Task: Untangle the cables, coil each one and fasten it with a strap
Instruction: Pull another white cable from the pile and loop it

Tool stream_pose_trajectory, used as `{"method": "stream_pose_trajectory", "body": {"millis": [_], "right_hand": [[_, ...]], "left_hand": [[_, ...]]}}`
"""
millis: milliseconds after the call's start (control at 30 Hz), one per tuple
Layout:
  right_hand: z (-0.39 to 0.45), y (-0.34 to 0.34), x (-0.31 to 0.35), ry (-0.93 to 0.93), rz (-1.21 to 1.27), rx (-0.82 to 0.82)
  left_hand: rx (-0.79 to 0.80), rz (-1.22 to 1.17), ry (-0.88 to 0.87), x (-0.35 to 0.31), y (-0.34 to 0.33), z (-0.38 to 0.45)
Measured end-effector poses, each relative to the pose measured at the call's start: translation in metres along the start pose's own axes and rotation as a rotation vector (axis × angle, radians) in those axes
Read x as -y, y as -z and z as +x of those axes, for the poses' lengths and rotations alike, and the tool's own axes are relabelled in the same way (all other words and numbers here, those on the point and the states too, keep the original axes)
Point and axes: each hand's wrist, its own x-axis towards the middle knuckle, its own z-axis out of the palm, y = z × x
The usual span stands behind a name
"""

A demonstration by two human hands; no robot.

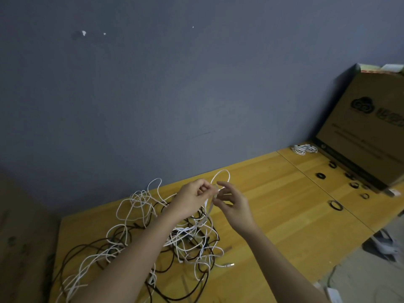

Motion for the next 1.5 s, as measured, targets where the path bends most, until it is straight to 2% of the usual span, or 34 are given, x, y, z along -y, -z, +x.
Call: {"method": "stream_pose_trajectory", "body": {"millis": [133, 233, 333, 433, 533, 600, 667, 767, 800, 867, 1000, 1133, 1333, 1500], "right_hand": [[-0.003, 0.002, 0.007, 0.062, 0.052, -0.001], [-0.002, 0.004, 0.013, 0.120, -0.006, 0.007], [0.002, 0.001, 0.013, 0.246, -0.194, -0.089], [0.009, 0.005, 0.007, 0.357, -0.458, -0.086], [0.017, 0.012, 0.003, 0.374, -0.540, -0.104], [0.019, 0.016, 0.000, 0.313, -0.542, -0.120], [0.021, 0.025, -0.008, 0.145, -0.493, -0.143], [0.025, 0.049, -0.018, -0.143, -0.299, -0.326], [0.026, 0.056, -0.019, -0.198, -0.238, -0.371], [0.026, 0.061, -0.016, -0.250, -0.100, -0.405], [0.028, 0.047, 0.001, -0.212, 0.070, -0.330], [0.034, 0.033, 0.022, -0.123, 0.129, -0.224], [0.042, 0.023, 0.047, -0.118, 0.262, -0.135], [0.047, 0.020, 0.048, -0.107, 0.264, -0.143]], "left_hand": [[0.019, -0.008, -0.004, 0.003, 0.001, 0.000], [-0.012, -0.018, -0.032, 0.005, -0.001, -0.001], [0.008, -0.029, -0.004, 0.005, -0.004, -0.001], [0.036, -0.056, 0.014, -0.002, 0.002, -0.001], [-0.018, 0.025, 0.050, 0.002, 0.010, -0.001], [-0.049, 0.103, 0.067, 0.010, 0.017, 0.002], [-0.039, 0.154, 0.098, 0.022, 0.024, 0.004], [-0.153, 0.189, 0.247, 0.048, 0.042, 0.002], [-0.189, 0.237, 0.291, 0.058, 0.047, 0.000], [-0.153, 0.397, 0.345, 0.072, 0.051, -0.002], [0.006, 0.425, 0.339, 0.068, 0.037, -0.003], [0.080, 0.460, 0.207, 0.051, 0.023, 0.000], [0.081, 0.450, -0.090, 0.013, 0.002, 0.011], [0.046, 0.332, -0.088, 0.000, -0.007, 0.009]]}}
